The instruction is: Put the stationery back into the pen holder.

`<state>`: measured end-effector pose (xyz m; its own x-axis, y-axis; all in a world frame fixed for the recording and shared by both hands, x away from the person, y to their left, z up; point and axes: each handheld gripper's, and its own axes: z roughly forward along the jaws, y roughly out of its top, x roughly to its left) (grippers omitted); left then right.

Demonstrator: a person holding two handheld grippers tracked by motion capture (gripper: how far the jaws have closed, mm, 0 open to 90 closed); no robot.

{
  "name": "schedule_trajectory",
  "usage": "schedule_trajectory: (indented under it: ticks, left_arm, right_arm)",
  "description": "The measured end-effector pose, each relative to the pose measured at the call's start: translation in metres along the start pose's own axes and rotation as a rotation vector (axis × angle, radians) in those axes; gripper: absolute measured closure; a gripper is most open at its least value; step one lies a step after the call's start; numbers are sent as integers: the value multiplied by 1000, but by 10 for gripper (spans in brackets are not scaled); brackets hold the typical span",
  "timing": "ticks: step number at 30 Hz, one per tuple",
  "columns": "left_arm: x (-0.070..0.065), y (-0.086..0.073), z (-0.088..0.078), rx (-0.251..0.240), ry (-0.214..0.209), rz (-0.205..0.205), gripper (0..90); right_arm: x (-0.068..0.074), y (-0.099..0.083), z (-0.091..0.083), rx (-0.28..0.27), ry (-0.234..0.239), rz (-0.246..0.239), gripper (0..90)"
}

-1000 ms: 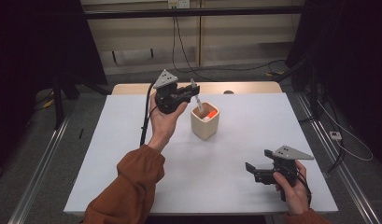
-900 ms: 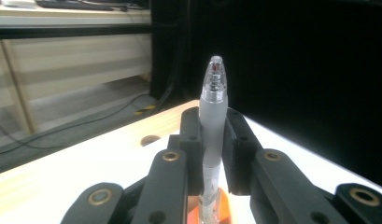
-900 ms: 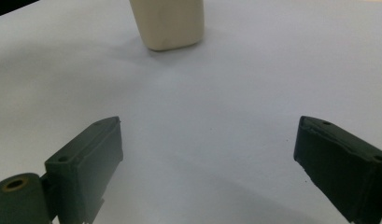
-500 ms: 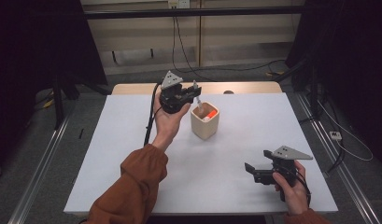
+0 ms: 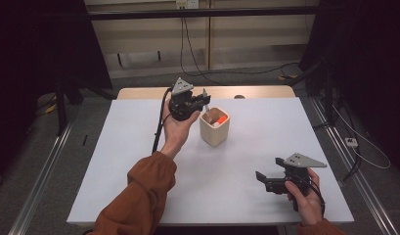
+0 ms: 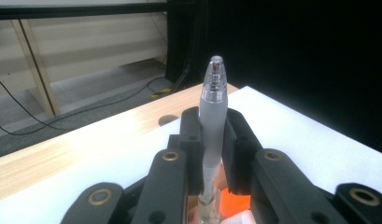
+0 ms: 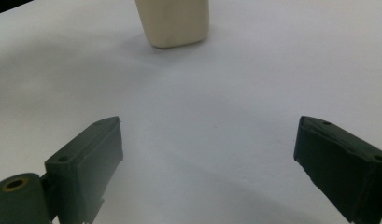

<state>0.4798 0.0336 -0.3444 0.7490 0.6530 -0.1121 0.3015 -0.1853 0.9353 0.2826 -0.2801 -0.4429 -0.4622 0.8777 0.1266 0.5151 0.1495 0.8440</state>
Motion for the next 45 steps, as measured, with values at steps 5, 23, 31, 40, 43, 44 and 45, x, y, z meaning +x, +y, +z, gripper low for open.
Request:
schedule_trajectory:
  ticks: [5, 23, 31, 40, 43, 44, 45]
  left_arm:
    - [2, -6, 5, 25, 15, -7, 801]
    - [9, -23, 17, 97, 31, -26, 800]
    - [9, -28, 25, 123, 25, -29, 796]
    - [9, -34, 30, 145, 23, -12, 793]
    - [7, -33, 30, 151, 24, -5, 792]
    - [7, -34, 30, 151, 19, -7, 792]
    - [7, -34, 30, 148, 12, -11, 791]
  right_arm:
    - [0, 0, 0, -1, 2, -2, 80]
    - [0, 0, 1, 2, 5, -4, 80]
    - [1, -1, 1, 5, 9, -1, 80]
    - [1, -1, 1, 7, 12, -7, 80]
    - [1, -1, 2, 9, 13, -10, 80]
    - [1, -1, 2, 11, 14, -9, 79]
    - [2, -1, 2, 11, 13, -10, 79]
